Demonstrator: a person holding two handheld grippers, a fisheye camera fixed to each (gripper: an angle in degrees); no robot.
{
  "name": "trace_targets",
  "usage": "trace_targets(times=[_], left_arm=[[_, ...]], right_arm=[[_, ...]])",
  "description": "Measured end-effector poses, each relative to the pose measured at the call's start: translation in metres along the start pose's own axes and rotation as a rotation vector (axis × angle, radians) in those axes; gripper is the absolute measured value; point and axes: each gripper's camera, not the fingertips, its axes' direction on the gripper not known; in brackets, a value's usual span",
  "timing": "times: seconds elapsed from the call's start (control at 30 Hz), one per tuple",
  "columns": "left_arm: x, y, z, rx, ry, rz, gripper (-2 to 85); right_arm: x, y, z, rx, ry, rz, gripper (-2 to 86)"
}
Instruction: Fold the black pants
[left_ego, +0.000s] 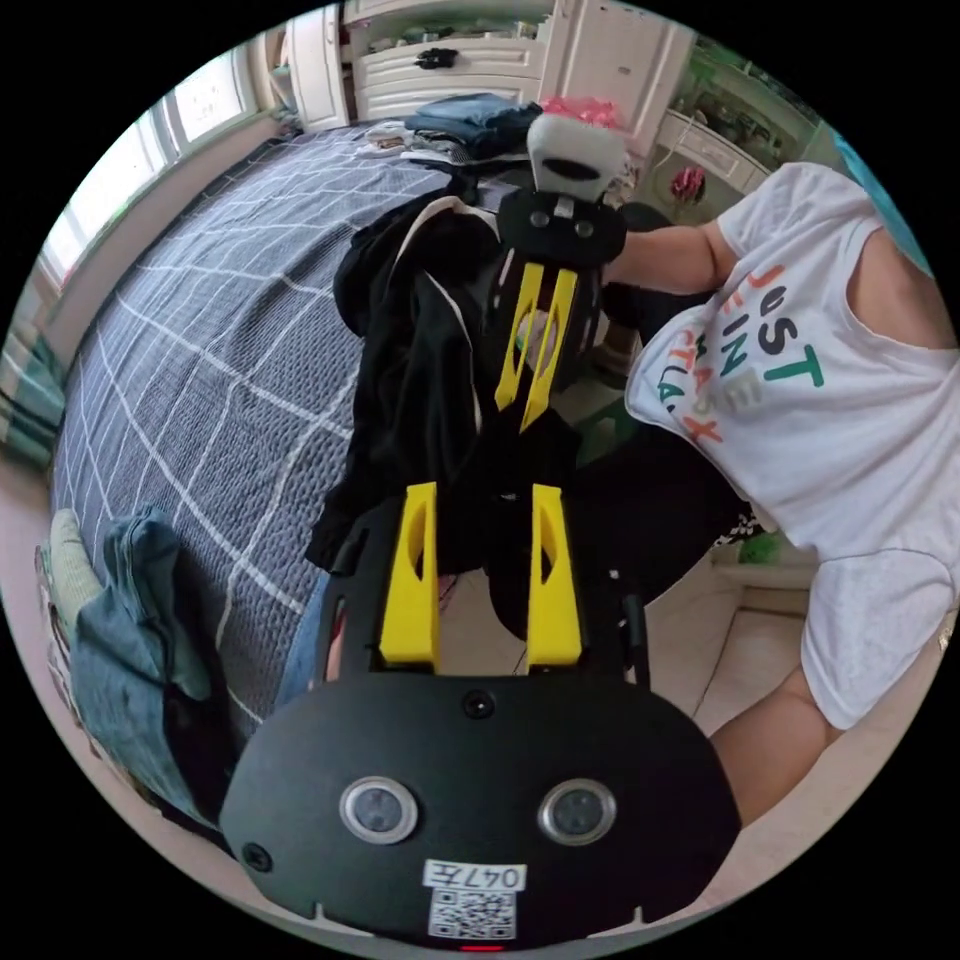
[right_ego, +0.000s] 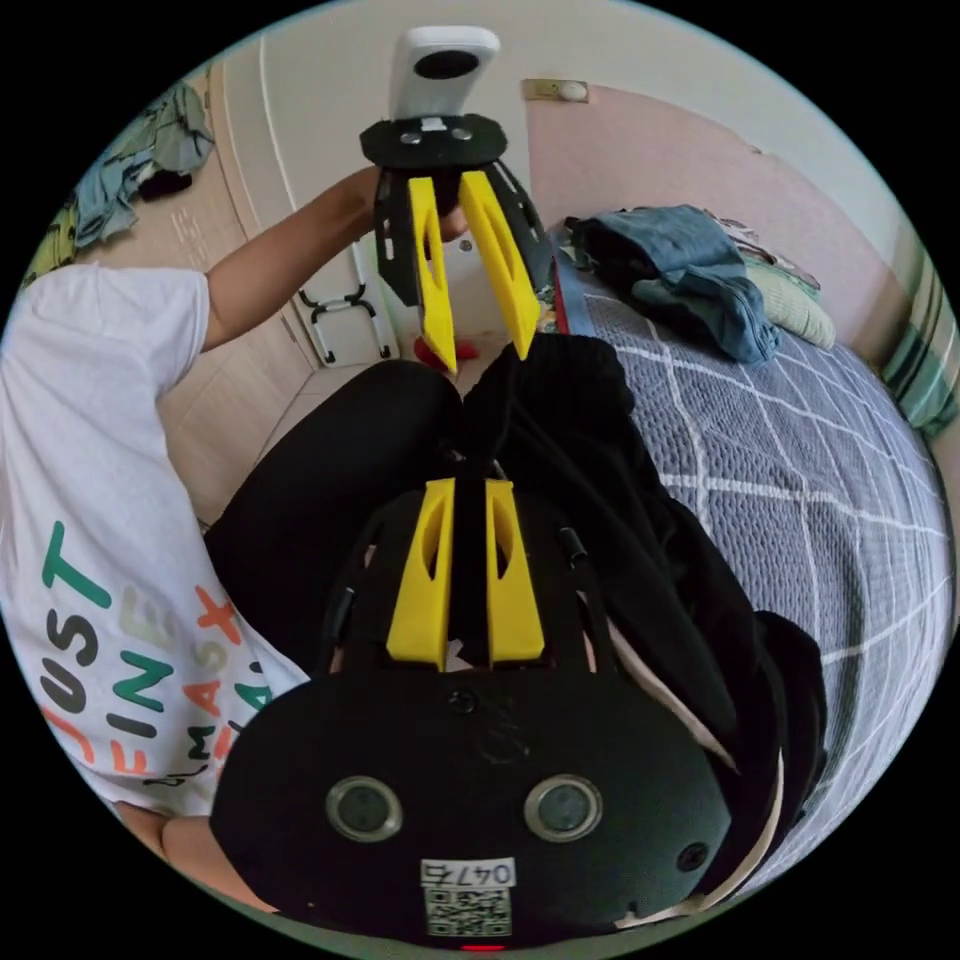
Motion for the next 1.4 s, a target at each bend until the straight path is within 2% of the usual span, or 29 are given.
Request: trace_targets(times=[0.1, 0.23, 0.3, 0.37, 0.47, 0.53, 0.63, 0.7, 0.77, 0.83, 0.97, 1.03, 1.1, 1.23, 1.4], left_arm=[[0.001, -0.015, 0.006, -0.003, 0.015, 0.034, 13.3], [0.009, -0.047, 0.003, -0.014, -0.038, 0.141, 1.8], [0.017, -0.061, -0.007, 0.016, -0.146, 0.158, 0.5], [0.019, -0.075, -0.034, 0.095, -0.363, 0.088, -0.2], [0.017, -0.087, -0.079, 0.295, -0.634, -0.089, -0.5], [0.024, -0.091, -0.094, 0.394, -0.748, -0.072, -0.6], [0.035, -0.088, -0.106, 0.532, -0.753, 0.041, -0.6], [0.033, -0.083, -0.113, 0.589, -0.687, 0.045, -0.6], [0.028, -0.072, -0.121, 0.685, -0.569, 0.063, -0.6], [0.031, -0.063, -0.126, 0.731, -0.525, 0.121, -0.6], [0.044, -0.06, -0.13, 0.721, -0.549, 0.214, -0.5], [0.047, -0.063, -0.129, 0.697, -0.558, 0.231, -0.2], [0.045, -0.061, -0.125, 0.647, -0.591, 0.197, 0.2], [0.041, -0.011, -0.121, 0.76, -0.544, 0.087, 2.2], [0.067, 0.064, -0.093, 0.924, -0.624, -0.038, 11.5]], right_arm=[[-0.007, -0.006, -0.036, 0.02, 0.025, -0.06, 0.3], [-0.018, -0.022, -0.088, -0.065, 0.159, -0.179, 0.2], [-0.013, -0.028, -0.113, -0.095, 0.252, -0.161, 0.1], [-0.005, -0.032, -0.142, -0.087, 0.326, -0.112, 0.1], [0.001, -0.038, -0.196, 0.036, 0.4, -0.05, 0.4], [-0.006, -0.037, -0.235, 0.162, 0.372, -0.105, 1.1], [0.002, -0.027, -0.272, 0.208, 0.433, -0.054, 2.5], [0.009, -0.02, -0.281, 0.168, 0.527, -0.015, 4.0], [0.013, -0.018, -0.285, 0.136, 0.542, -0.014, 5.4], [0.01, -0.024, -0.288, 0.124, 0.57, -0.073, 6.8], [0.019, -0.048, -0.302, 0.179, 0.565, -0.122, 7.8], [0.03, -0.069, -0.299, 0.147, 0.444, -0.179, 2.7], [0.039, -0.076, -0.301, 0.1, 0.46, -0.143, 1.0], [0.04, -0.062, -0.334, 0.157, 0.461, -0.043, 0.1], [0.033, -0.053, -0.371, 0.222, 0.558, 0.018, 0.1]])
